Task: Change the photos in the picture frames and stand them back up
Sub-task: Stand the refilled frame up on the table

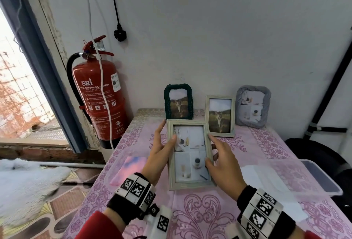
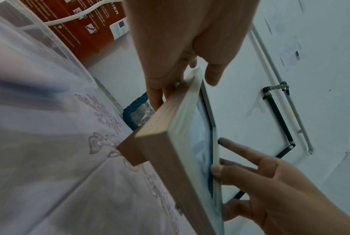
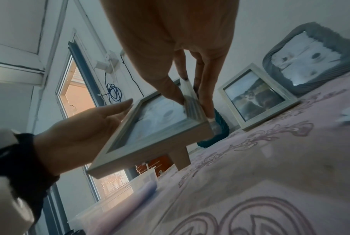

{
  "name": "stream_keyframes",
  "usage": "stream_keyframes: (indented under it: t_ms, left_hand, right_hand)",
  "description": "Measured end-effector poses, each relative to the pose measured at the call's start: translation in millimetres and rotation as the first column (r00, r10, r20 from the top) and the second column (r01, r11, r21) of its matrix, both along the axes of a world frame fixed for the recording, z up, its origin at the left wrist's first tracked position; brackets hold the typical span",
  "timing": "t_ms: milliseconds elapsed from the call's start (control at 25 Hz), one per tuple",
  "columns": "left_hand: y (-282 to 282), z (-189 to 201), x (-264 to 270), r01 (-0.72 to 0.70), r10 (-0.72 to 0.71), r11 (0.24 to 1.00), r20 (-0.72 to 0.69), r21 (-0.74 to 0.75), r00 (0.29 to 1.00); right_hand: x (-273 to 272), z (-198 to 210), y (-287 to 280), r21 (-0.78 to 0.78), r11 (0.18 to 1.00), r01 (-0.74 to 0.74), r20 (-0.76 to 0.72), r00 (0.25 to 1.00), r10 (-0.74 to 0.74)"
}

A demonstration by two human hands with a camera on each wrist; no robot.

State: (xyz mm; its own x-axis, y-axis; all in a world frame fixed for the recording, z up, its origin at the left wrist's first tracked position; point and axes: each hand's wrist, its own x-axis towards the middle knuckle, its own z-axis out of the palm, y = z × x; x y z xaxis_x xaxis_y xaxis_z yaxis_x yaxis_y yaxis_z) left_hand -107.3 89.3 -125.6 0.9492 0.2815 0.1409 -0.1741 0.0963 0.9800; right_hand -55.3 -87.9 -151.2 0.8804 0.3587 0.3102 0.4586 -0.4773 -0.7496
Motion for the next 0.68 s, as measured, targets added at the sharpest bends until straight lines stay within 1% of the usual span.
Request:
stream_keyframes:
  t_ms: [240,320,400,480,560,680]
  left_hand:
    - [43,27,25,-0.002,-0.013,0.989,0.100,0.151,0.995]
    - [65,39,40,-0.001,-0.015,0.981,0.079,0.193,0.997]
    - [88,49,56,0.002,-0.010,0.979,0.041,0.205,0.999]
    - [109,55,70,0.022,-0.021,0.979,-0.008,0.205,1.000]
    - [131,57,86,0.037,-0.029,0.980,-0.044,0.197,0.999]
    - [158,51,107,0.033,-0.018,0.984,-0.083,0.174,0.996]
  right_hand:
    - [28,8,36,0.072,0.996,-0.049,0.072,0.996,0.044]
    - [45,13,54,0.093,0.993,-0.069,0.077,0.995,0.062]
    - [65,18,74,0.112,0.990,-0.091,0.068,0.994,0.084]
    - [84,23,92,0.133,0.981,-0.142,0.055,0.989,0.136]
    - [104,24,111,0.139,0.972,-0.190,0.043,0.982,0.186]
    - [131,19,139,0.112,0.968,-0.222,0.022,0.975,0.221]
